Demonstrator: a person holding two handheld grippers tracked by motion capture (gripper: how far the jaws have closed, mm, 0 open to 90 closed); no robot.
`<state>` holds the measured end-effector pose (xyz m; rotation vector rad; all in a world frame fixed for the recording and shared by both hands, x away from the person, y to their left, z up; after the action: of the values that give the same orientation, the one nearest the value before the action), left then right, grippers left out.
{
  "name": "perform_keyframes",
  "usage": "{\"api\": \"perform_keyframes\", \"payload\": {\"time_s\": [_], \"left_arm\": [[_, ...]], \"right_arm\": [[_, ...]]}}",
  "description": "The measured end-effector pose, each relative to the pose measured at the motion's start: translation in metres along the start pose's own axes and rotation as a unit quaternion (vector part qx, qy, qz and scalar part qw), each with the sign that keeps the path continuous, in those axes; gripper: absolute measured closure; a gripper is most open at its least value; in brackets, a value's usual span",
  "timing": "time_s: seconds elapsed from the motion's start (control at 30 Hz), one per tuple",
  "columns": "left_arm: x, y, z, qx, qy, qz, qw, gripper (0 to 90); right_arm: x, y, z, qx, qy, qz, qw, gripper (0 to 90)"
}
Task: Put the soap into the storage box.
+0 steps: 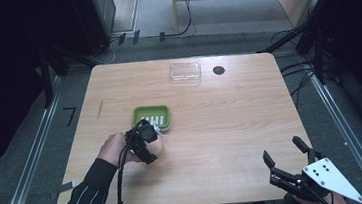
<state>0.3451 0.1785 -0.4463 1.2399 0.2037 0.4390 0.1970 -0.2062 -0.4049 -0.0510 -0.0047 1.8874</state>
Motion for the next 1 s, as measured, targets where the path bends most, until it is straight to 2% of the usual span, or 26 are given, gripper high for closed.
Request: {"api": "perform_keyframes", "payload": {"time_s": [0.9, 0.97, 1.0], "left_arm": [[0.022, 0.006, 0.015, -0.008, -0.019, 0.016, 0.9997, 33.7], [0.023, 0.005, 0.017, -0.016, -0.019, 0.026, 0.9994, 33.7], [0.024, 0.006, 0.018, -0.017, -0.019, 0.024, 0.9994, 33.7]], "right_arm": [[-0.003, -0.002, -0.002, 0.003, -0.001, -0.001, 1.0, 13.3], [-0.003, -0.001, -0.002, 0.004, 0.002, -0.001, 1.0, 13.2], [-0.003, -0.001, -0.002, 0.004, 0.003, -0.002, 1.0, 13.2]]}}
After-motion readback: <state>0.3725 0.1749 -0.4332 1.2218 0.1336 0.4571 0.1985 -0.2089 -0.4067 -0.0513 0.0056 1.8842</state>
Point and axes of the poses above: each handheld gripper's, and its own axes: y roughly backward along the jaws, z roughly out of its top, x roughly to its left, the point moved 3 cm from there along -y, roughly forward along the jaws, and after that the axes turned 10 degrees about -x, right-handed, at the moved point
